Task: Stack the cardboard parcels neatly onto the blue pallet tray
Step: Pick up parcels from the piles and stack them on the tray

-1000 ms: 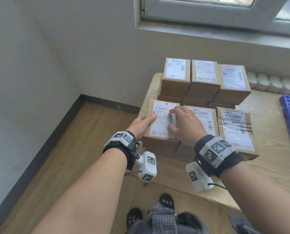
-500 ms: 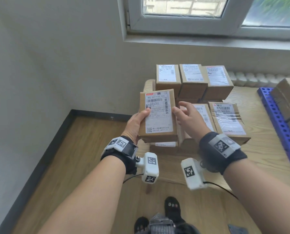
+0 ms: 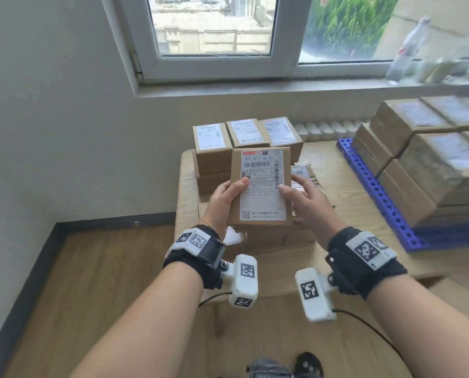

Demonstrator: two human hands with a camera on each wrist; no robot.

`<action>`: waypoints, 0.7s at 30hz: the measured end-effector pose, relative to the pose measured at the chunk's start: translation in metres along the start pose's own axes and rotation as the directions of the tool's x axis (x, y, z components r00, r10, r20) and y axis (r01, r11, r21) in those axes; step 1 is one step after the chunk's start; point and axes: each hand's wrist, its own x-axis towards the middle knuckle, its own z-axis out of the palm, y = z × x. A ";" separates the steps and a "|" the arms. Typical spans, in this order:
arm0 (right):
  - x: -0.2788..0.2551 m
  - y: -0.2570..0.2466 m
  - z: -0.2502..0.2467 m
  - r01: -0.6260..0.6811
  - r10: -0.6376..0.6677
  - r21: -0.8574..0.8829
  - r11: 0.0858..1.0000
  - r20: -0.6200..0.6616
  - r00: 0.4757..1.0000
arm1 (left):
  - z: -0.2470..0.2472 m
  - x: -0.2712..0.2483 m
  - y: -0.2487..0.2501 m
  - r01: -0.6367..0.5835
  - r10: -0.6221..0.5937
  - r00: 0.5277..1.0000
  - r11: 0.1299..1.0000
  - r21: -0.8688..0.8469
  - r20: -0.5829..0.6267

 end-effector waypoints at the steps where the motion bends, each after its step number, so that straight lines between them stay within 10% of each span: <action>1: 0.000 -0.002 -0.009 0.014 -0.014 0.007 1.000 -0.021 1.000 | 0.010 0.003 0.002 -0.012 0.012 1.000 1.000 0.006 0.017; 21: 0.016 0.023 -0.271 0.056 -0.037 0.137 0.989 -0.138 0.990 | 0.267 0.062 -0.038 -0.028 0.007 0.981 0.994 0.107 0.195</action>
